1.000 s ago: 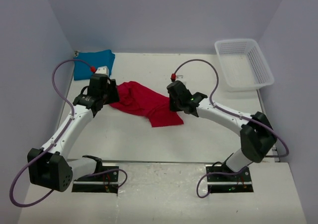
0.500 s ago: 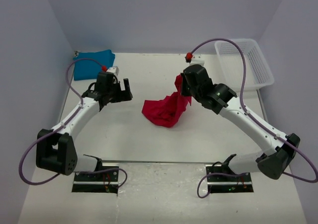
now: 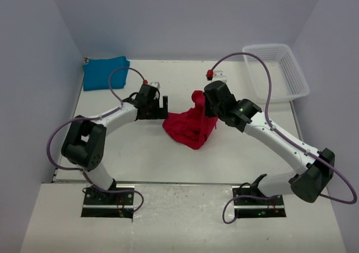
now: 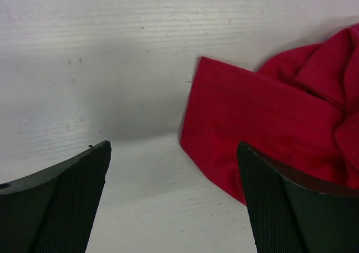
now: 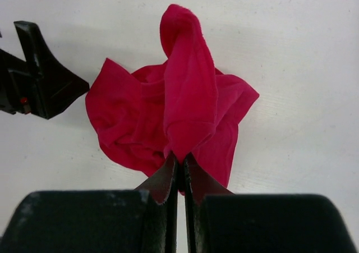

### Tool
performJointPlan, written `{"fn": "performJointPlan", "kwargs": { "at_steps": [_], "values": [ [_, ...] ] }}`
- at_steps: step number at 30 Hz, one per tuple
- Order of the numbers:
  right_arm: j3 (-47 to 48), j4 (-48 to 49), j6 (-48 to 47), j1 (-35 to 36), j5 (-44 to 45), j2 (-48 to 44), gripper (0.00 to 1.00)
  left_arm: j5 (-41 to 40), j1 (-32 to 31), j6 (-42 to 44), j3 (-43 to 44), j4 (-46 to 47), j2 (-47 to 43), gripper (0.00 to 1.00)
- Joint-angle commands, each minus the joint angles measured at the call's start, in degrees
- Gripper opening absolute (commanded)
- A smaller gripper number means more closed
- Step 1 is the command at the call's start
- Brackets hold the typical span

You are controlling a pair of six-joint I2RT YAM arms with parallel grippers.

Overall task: Fold and stack the t-shirts
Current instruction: Flatten out the tshirt

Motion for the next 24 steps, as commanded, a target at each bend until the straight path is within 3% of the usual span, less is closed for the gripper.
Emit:
{"fn": "performJointPlan", "kwargs": {
  "at_steps": [1,10,16,22,24],
  "values": [
    [-1.3,2.3,1.2,0.0,-0.8,-0.9,0.0,-3.4,-1.6,-1.8,3.5,2.4,3.3,0.92],
    [-3.9,3.2,1.6,0.0,-1.0,-1.9,0.0,-12.4,-5.4,-2.0,7.5,1.9,11.7,0.87],
    [-5.1,4.0,1.8,-0.1,-1.4,-1.8,0.0,-13.9,-7.7,-1.8,11.8,0.8,16.5,0.82],
    [-6.1,4.1,2.0,-0.1,-0.8,-2.5,0.0,-14.5,-9.0,-2.4,13.1,-0.1,20.5,0.62],
    [-6.5,4.1,2.1,-0.2,-0.7,-2.7,0.0,-14.6,-9.1,-2.6,13.1,-0.3,21.7,0.45]
  ]
}}
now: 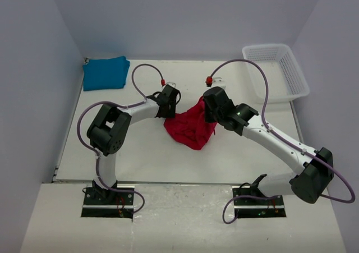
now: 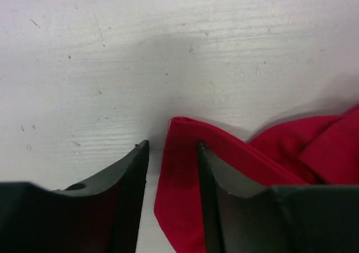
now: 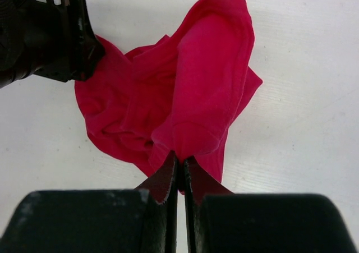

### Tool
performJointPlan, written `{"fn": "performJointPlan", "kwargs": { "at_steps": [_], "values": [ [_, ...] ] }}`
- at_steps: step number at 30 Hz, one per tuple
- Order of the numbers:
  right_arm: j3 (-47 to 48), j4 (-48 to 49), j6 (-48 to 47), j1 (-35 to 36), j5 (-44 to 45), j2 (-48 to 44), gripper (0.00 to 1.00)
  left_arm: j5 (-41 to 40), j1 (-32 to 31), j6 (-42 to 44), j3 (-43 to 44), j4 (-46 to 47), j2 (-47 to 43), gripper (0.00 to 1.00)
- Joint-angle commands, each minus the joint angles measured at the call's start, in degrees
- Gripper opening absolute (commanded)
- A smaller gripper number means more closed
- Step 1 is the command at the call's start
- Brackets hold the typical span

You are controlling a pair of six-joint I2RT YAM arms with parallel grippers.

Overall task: Fold and stack the t-shirts
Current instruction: Flatten out the tshirt

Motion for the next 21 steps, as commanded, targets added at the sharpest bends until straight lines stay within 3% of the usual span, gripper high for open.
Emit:
{"fn": "performJointPlan", "kwargs": {
  "at_steps": [1,4,6,13,21],
  "values": [
    [-0.5,1.6,1.0,-0.3,0.3,-2.3,0.0,0.4,-0.7,-1.7,0.0,-1.3,4.1,0.39],
    [-0.9,1.6,1.4,-0.6,-0.2,-2.2,0.0,0.6,-0.8,-1.9,-0.1,-1.3,5.0,0.11],
    [-1.5,1.8,1.6,-0.6,-0.2,-2.4,0.0,0.2,-0.8,-1.8,-0.1,-1.3,5.5,0.0],
    [-1.7,2.1,1.2,-0.9,0.9,-2.5,0.0,-2.7,-0.7,-0.3,-1.1,-2.5,-0.1,0.0],
    [5.1,-0.9,-3.2,-3.3,5.5,-3.6,0.0,-9.6,-0.8,2.5,1.3,-12.9,-22.9,0.0]
  ]
}}
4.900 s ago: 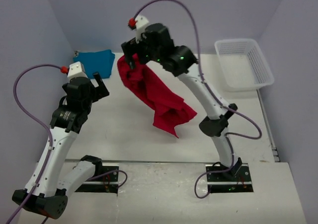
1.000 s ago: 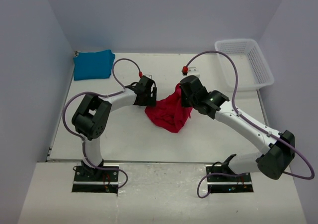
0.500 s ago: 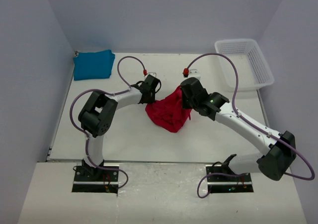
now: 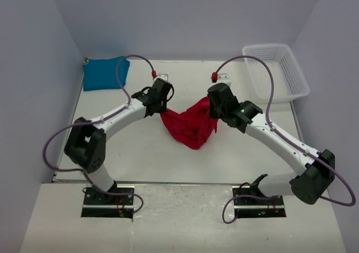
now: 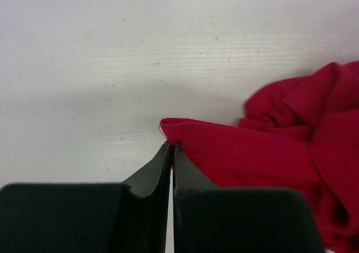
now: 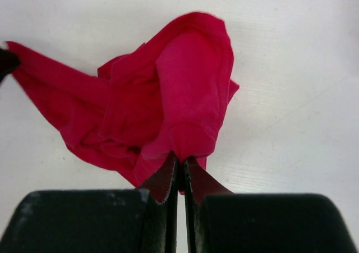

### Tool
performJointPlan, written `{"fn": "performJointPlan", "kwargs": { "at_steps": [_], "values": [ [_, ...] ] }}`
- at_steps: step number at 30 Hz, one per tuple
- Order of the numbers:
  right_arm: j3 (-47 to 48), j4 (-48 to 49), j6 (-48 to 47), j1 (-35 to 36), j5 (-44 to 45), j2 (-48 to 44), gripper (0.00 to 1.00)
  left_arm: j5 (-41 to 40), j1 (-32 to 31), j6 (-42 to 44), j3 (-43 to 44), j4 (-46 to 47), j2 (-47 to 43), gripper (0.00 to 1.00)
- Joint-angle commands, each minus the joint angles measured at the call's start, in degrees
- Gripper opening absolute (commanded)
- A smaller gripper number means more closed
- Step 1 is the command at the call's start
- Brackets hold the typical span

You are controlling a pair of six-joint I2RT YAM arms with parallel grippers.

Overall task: Fold and stack the t-shirts
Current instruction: Flatten out the tshirt

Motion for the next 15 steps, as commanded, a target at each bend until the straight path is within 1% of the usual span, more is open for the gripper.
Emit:
{"fn": "performJointPlan", "kwargs": {
  "at_steps": [1,2,8,10,12,15],
  "values": [
    [6.2,-0.9,-2.9,-1.6,4.1,-3.3,0.0,-6.5,-0.3,2.5,3.2,-5.9,-14.3,0.0],
    [7.8,-1.4,-3.5,-2.4,4.1,-3.7,0.0,-7.0,-0.3,2.8,3.6,-8.2,-18.7,0.0],
    [12.6,-2.6,-8.1,-5.4,2.8,-6.8,0.0,-11.3,-0.3,5.1,7.6,-16.5,-32.2,0.0],
    [13.9,-3.7,-9.1,-6.1,3.4,-7.9,0.0,-12.0,-0.3,6.2,8.7,-17.3,-35.1,0.0],
    [16.7,-4.0,-10.5,-6.4,3.1,-9.8,0.0,-12.1,-0.3,7.4,9.9,-18.2,-41.2,0.0],
    [19.1,-4.5,-12.4,-6.5,2.7,-12.3,0.0,-13.5,-0.3,8.6,12.0,-19.1,-45.6,0.0]
  ]
}}
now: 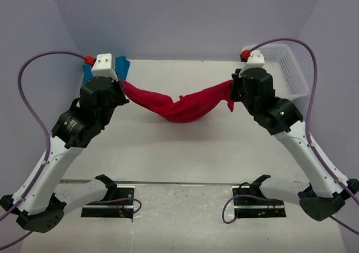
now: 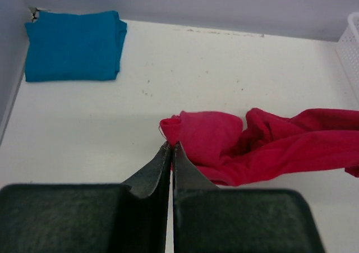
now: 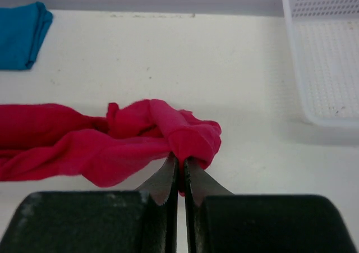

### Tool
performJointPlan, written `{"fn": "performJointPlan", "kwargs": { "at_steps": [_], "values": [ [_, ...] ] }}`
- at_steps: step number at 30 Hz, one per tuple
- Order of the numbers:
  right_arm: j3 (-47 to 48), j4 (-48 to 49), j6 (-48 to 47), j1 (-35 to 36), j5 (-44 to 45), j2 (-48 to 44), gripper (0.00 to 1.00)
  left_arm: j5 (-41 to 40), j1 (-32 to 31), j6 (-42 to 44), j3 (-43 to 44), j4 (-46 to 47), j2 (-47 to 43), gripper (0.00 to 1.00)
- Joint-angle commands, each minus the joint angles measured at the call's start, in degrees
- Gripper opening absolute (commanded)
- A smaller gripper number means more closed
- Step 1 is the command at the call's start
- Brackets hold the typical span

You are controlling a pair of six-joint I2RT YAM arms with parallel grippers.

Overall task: Fold and stack the t-shirts
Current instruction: Flatten out the tshirt

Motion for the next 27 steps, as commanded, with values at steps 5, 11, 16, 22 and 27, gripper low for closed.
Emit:
{"fn": "performJointPlan", "kwargs": {
  "at_steps": [5,11,16,22,27],
  "values": [
    [11.4,-2.1,-7.6,-0.1,2.6,-8.7,0.0,-6.3,-0.3,5.7,10.9,-7.0,-9.0,0.0],
    [17.6,-2.5,-10.6,-0.1,3.3,-10.6,0.0,-9.7,-0.3,8.0,17.5,-9.9,-9.5,0.0],
    [20.5,-4.8,-9.7,0.0,0.5,-13.4,0.0,-7.4,-0.2,7.6,20.5,-11.6,-10.2,0.0],
    [22.5,-8.2,-8.5,0.0,-5.2,-16.9,0.0,-4.4,-0.2,7.4,23.9,-13.6,-12.2,0.0],
    [23.6,-9.8,-7.3,-0.1,-11.2,-20.7,0.0,1.4,-0.2,7.5,26.7,-14.3,-13.7,0.0]
  ]
}}
